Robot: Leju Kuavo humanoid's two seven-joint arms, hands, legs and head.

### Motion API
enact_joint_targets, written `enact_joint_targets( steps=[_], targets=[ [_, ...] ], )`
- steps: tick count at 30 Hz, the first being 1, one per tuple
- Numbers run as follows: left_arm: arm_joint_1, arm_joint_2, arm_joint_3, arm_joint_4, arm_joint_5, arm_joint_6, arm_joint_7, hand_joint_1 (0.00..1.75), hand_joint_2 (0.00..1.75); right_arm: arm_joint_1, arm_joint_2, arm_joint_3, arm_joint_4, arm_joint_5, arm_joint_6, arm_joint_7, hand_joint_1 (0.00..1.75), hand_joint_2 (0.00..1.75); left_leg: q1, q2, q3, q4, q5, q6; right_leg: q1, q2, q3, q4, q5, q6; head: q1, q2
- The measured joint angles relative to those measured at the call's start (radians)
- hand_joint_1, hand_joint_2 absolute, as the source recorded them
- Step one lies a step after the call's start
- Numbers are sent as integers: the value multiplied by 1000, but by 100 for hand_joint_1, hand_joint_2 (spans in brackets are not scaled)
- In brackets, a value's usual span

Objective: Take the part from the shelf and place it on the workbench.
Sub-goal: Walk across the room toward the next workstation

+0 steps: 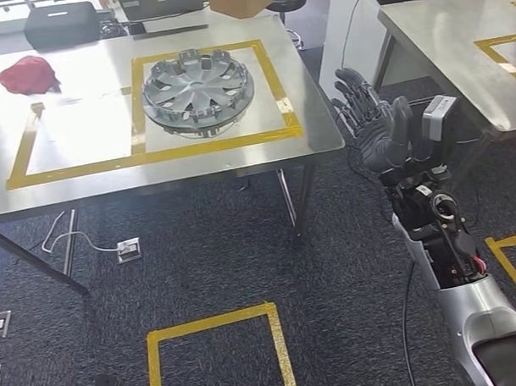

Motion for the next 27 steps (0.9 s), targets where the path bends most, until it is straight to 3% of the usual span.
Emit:
enact_joint_targets(
  steps=[2, 3, 6, 7, 8, 9, 10, 12, 14, 16, 18, 19, 21, 22, 23, 24, 25, 27],
  targets=[
    [1, 2, 0, 0, 0, 0, 0, 0, 0, -3, 3, 1, 4, 2, 4, -2, 0, 0, 3, -2, -9, 9, -6, -11, -4, -3, -10, -3, 13, -15, -3, 0],
    [2, 3, 0, 0, 0, 0, 0, 0, 0, -6, 5, 1, 6, 5, 6, -4, 0, 0, 4, -3, -22, 36, -32, -18, -7, -4, -17, -5, 21, -24, -7, 0],
    [2, 5, 0, 0, 0, 0, 1, 0, 0, -13, 11, 1, 12, 11, 11, -10, 0, 0, 11, -5, -90, 222, -161, -35, -9, -6, -49, -6, 46, -35, -21, 0],
    [2, 5, 0, 0, 0, 0, 1, 0, 0, -14, 13, 1, 15, 11, 11, -11, 0, 0, 13, -5, -106, 279, -185, -38, -8, -6, -60, -6, 54, -35, -22, 0],
    [2, 5, 0, 0, 0, 0, 1, 0, 0, -14, 14, 1, 19, 11, 12, -12, 0, 0, 14, -4, -107, 307, -188, -39, -8, -6, -70, -6, 62, -34, -23, 0],
    [2, 6, 0, 0, 0, 0, 1, 0, 0, -15, 16, 2, 22, 11, 12, -12, 0, 0, 15, -4, -88, 296, -172, -38, -8, -6, -80, -6, 69, -32, -23, 0],
    [2, 6, 0, 0, 0, 0, 1, 0, 0, -16, 16, 2, 24, 11, 12, -12, 0, 0, 15, -5, -50, 246, -145, -35, -8, -6, -88, -6, 76, -30, -24, 0],
    [0, 8, 0, 0, 0, 0, 1, 0, 0, -21, 17, 3, 27, 11, 12, -13, 0, 0, 12, -5, 54, 90, -104, -25, -7, -6, -99, -5, 88, -24, -24, 0],
    [-2, 10, 0, 0, 0, 0, 1, 0, 0, -29, 18, 4, 31, 11, 12, -14, 0, 0, 6, -7, 110, -5, -93, -14, -6, -6, -103, -8, 100, -13, -21, 0],
    [-2, 11, 0, 0, 0, 0, 1, 0, 0, -33, 19, 5, 33, 11, 12, -15, 0, 0, 3, -7, 111, -20, -84, -4, -7, -6, -105, -14, 113, 1, -19, 0],
    [-3, 12, 0, 0, -1, 0, 1, 0, 0, -35, 20, 5, 36, 11, 10, -15, 0, 0, 7, -4, 104, -31, -69, 9, -7, -5, -116, 5, 92, 11, -18, 0],
    [-3, 11, 0, 0, -1, 0, 1, 0, 0, -36, 20, 5, 37, 11, 8, -15, 0, 0, 10, -2, 98, -37, -60, 16, -7, -5, -131, 41, 59, 14, -15, 0],
    [-2, 10, 0, 0, -2, 0, 1, 0, 0, -37, 20, 5, 41, 11, 5, -15, 0, 0, 9, 0, 82, -38, -46, 25, -8, -5, -173, 172, -34, 20, -8, 0],
    [0, 10, 0, 0, -2, 0, 1, 0, 0, -35, 20, 5, 42, 11, 3, -15, 0, 0, 8, 1, 72, -37, -40, 26, -8, -5, -190, 237, -66, 22, -5, 0],
    [1, 10, 0, 0, -2, 0, 1, 0, 0, -31, 20, 5, 44, 11, 1, -15, 0, 0, 7, 1, 63, -35, -34, 26, -8, -5, -195, 277, -78, 24, -3, 0],
    [3, 10, 0, 0, -2, 0, 1, 0, 0, -28, 20, 6, 45, 11, 0, -15, 0, 0, 6, 1, 54, -31, -29, 25, -8, -5, -181, 278, -70, 25, -1, 0],
    [5, 9, 0, 0, -2, 0, 1, 0, 0, -26, 20, 6, 45, 11, 0, -15, 0, 0, 6, 1, 45, -27, -25, 23, -8, -5, -148, 238, -45, 24, 3, 0],
    [7, 8, 0, 0, -2, 0, 1, 0, 0, -24, 20, 6, 45, 11, -1, -15, 0, 0, 5, 1, 30, -14, -21, 18, -7, -5, -53, 92, -1, 19, 10, 0]
  ],
)
